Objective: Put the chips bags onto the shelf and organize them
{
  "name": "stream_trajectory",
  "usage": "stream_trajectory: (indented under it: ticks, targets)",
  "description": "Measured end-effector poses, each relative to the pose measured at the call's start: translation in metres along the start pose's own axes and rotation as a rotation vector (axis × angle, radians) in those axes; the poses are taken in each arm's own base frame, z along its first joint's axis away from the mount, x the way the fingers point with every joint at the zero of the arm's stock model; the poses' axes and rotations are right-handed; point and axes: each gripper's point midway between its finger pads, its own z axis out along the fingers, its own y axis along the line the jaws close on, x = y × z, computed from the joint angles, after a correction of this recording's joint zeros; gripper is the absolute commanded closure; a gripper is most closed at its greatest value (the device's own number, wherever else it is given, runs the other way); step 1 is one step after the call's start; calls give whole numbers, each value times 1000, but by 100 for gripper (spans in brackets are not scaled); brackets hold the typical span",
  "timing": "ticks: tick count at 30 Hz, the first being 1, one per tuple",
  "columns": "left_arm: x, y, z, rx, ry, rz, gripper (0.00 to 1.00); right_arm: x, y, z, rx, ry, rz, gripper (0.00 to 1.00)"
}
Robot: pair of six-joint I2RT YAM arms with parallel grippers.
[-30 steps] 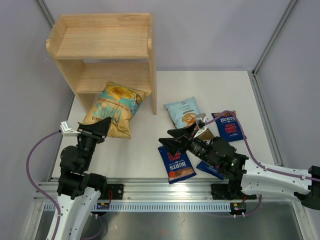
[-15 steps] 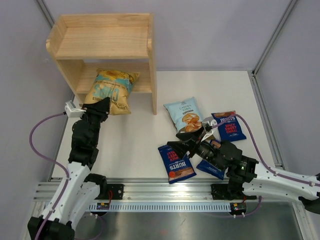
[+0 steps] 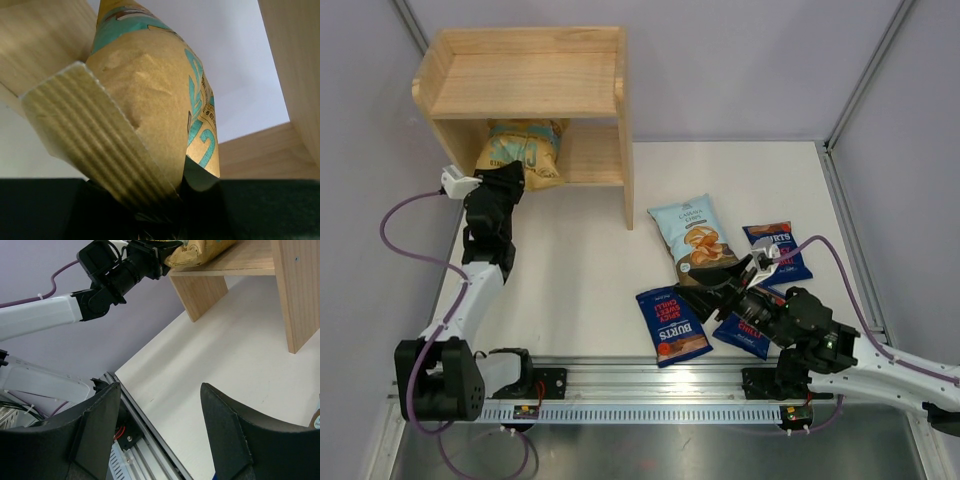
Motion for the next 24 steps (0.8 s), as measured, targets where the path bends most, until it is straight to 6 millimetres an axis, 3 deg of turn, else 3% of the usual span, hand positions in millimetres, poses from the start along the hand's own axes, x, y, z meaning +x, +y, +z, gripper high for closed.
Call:
stream_trajectory:
  ticks: [6, 10, 14, 23, 24]
  targets:
    - [-12, 11, 22, -87, -18, -13, 73, -2, -1, -6, -6, -12, 9, 28]
    - [-11, 19, 31, -123, -18, -32, 73, 0, -2, -6, -2, -4, 9, 28]
    - [-11, 33, 43, -166, -20, -39, 66, 5, -5, -7, 9, 15, 6, 28]
    - [-12, 44, 49, -220, -9, -23, 58, 12, -14, -11, 51, 37, 12, 28]
    - [-12, 45, 50, -227, -7, -21, 52, 13, -15, -11, 57, 41, 10, 27]
